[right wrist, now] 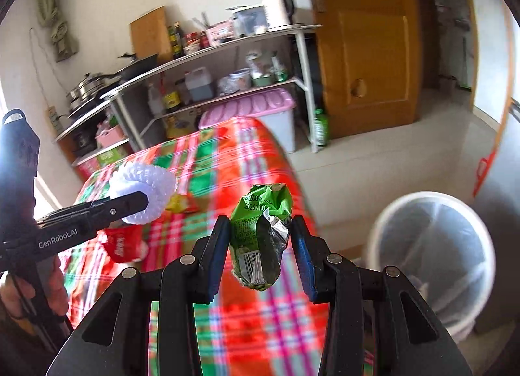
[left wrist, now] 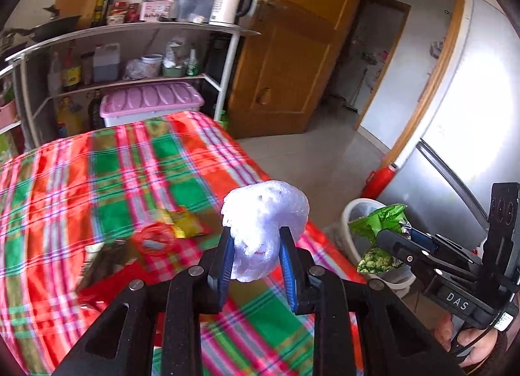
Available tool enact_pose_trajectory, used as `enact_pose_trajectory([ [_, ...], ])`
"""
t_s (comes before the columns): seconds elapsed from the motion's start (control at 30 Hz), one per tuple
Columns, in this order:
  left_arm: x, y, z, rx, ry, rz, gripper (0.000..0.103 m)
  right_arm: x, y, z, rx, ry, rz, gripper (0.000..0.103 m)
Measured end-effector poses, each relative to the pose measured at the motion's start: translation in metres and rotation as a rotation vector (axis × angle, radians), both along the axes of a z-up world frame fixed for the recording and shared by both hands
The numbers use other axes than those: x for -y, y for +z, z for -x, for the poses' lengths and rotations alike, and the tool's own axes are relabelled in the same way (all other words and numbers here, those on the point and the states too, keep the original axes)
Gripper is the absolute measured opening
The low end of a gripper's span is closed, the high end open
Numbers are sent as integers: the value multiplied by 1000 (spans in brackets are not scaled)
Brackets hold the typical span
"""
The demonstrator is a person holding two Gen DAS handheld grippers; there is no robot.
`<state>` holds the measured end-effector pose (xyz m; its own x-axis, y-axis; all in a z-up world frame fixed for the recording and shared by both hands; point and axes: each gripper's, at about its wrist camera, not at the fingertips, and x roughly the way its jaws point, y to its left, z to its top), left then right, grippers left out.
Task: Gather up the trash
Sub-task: 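Carry the green packet and white foam net over the trash bin, then open both tools to drop the packet and foam net into the bin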
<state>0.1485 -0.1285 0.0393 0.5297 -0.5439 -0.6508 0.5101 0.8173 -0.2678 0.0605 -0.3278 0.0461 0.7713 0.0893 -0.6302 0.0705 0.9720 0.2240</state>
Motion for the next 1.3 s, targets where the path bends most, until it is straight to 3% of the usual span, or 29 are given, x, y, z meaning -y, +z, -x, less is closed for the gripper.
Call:
enact_pose_trajectory([
  [0.53,172,-23,27,-34,-273,-23,27,133,-11,57,-56,-254,35,40],
  [0.67,206,-28,31,-14,-302,-52,27,158,-20,61,-81,-292,30,40],
  [0.83,237,-41,25,-47,-321,-74,27,180,-30,64,-107,-311,22,40],
  [0.93,244,-47,21,-79,-327,-65,35,190,-37,61,-134,-315,28,40],
  [1.0,247,-50,20,-80,-312,-79,45,192,-41,58,-149,-317,33,42],
  [1.1,250,-52,18,-94,-316,-69,61,195,-44,54,-160,-313,28,54],
  [1.3,252,-58,15,-110,-314,-72,65,200,-50,59,-168,-341,24,57],
])
